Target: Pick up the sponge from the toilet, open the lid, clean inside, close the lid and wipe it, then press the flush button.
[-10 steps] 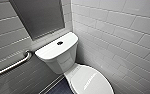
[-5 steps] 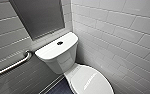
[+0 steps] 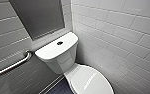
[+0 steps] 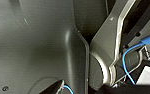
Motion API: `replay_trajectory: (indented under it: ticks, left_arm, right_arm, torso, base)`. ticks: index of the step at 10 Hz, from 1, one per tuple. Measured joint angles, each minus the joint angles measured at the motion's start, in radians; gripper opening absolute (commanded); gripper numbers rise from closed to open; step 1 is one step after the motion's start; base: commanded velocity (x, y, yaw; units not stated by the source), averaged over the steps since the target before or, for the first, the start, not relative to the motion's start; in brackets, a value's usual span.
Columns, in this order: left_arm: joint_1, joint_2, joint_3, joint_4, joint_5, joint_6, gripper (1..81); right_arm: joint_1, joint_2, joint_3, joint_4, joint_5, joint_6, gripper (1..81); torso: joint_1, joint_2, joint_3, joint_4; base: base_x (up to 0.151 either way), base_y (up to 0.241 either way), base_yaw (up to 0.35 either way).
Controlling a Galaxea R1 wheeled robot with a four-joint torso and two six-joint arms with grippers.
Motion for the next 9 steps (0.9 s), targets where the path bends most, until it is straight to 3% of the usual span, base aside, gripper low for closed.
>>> replay_trajectory:
  ticks: [2,5,9]
  left_arm:
    - [0.038,0.001,-0.011,0.004,-0.082,0.0,81.1]
    - [0.062,0.019,-0.042,0.022,-0.091,0.0,81.1]
    - [0.079,0.098,-0.136,0.028,-0.101,0.0,81.1]
  right_arm:
    - [0.133,-0.02,0.066,0.004,-0.011,-0.001,1.0]
    - [0.367,-0.053,0.115,0.04,-0.051,-0.003,1.0]
    - [0.679,-0.033,0.131,0.111,-0.179,-0.003,1.0]
  torso:
    - [0.0,0.0,0.0,0.0]
    - [0.0,0.0,0.0,0.0]
    - [0.0,0.0,0.0,0.0]
  base:
    - [0.0,0.0,0.0]
    - [0.0,0.0,0.0]
    - [0.0,0.0,0.0]
